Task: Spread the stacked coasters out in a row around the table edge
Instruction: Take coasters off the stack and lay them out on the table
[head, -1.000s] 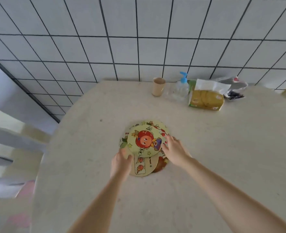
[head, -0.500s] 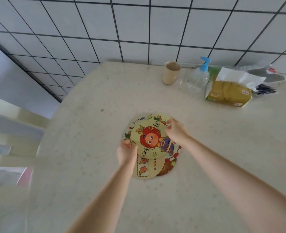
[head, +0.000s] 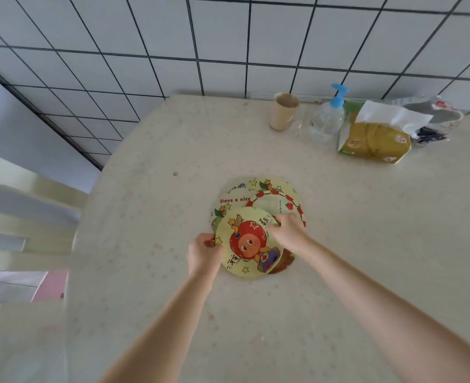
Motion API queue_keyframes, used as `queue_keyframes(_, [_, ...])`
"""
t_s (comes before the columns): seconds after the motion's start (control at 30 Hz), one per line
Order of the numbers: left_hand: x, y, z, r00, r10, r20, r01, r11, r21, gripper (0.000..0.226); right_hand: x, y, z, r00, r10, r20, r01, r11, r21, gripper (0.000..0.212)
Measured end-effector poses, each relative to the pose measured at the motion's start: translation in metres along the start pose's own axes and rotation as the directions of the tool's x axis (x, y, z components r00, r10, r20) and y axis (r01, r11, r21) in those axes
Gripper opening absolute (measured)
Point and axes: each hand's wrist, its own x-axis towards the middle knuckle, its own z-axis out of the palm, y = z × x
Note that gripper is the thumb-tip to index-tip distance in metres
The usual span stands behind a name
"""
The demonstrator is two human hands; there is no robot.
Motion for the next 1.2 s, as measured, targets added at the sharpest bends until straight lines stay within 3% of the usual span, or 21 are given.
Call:
queue_keyframes(0.1, [-0.003, -0.004, -0.006, 0.999, -0.027, -0.019, 0.027, 1.000, 0.002, 0.025, -0.006, 0.005, 0.012, 0.994, 0.028, -0.107, -0.046, 0.985, -0.164, 0.045])
queue_keyframes(0.27, [-0.011, -0.009, 0.000, 0.996, -0.090, 0.005, 0.090, 0.996, -0.027, 0.023, -0.001, -0.005, 0.008, 0.998, 0.013, -0.058, -0.021, 0.989, -0.143, 0.057])
queue_keyframes(0.4, [-0.012, -0.009, 0.005, 0.991, -0.130, 0.033, 0.132, 0.990, -0.054, 0.024, -0.001, -0.008, 0.005, 0.997, 0.029, -0.071, -0.036, 0.994, -0.106, 0.051])
queue_keyframes(0.57, [-0.006, -0.015, 0.000, 0.967, -0.242, 0.075, 0.254, 0.933, -0.256, 0.023, -0.007, -0.019, 0.015, 0.992, 0.007, -0.127, -0.019, 0.995, -0.098, 0.030])
queue_keyframes(0.73, [-0.001, -0.021, -0.010, 0.933, -0.311, 0.181, 0.360, 0.819, -0.448, 0.015, -0.016, -0.058, 0.019, 0.987, -0.132, -0.097, 0.124, 0.989, -0.086, 0.023])
queue_keyframes(0.9, [0.020, -0.010, -0.049, 0.935, -0.278, 0.220, 0.354, 0.762, -0.542, 0.021, -0.009, -0.110, 0.017, 0.981, -0.188, -0.056, 0.184, 0.980, -0.074, 0.028])
queue_keyframes(1.07, [0.070, 0.025, -0.098, 0.974, -0.189, 0.125, 0.227, 0.833, -0.505, 0.026, 0.016, -0.156, 0.024, 0.987, -0.152, -0.055, 0.153, 0.988, 0.012, 0.043])
queue_keyframes(1.2, [0.115, 0.062, -0.128, 0.995, -0.090, 0.041, 0.099, 0.902, -0.421, 0.015, 0.044, -0.184, 0.034, 0.993, -0.096, -0.069, 0.103, 0.990, 0.101, 0.045])
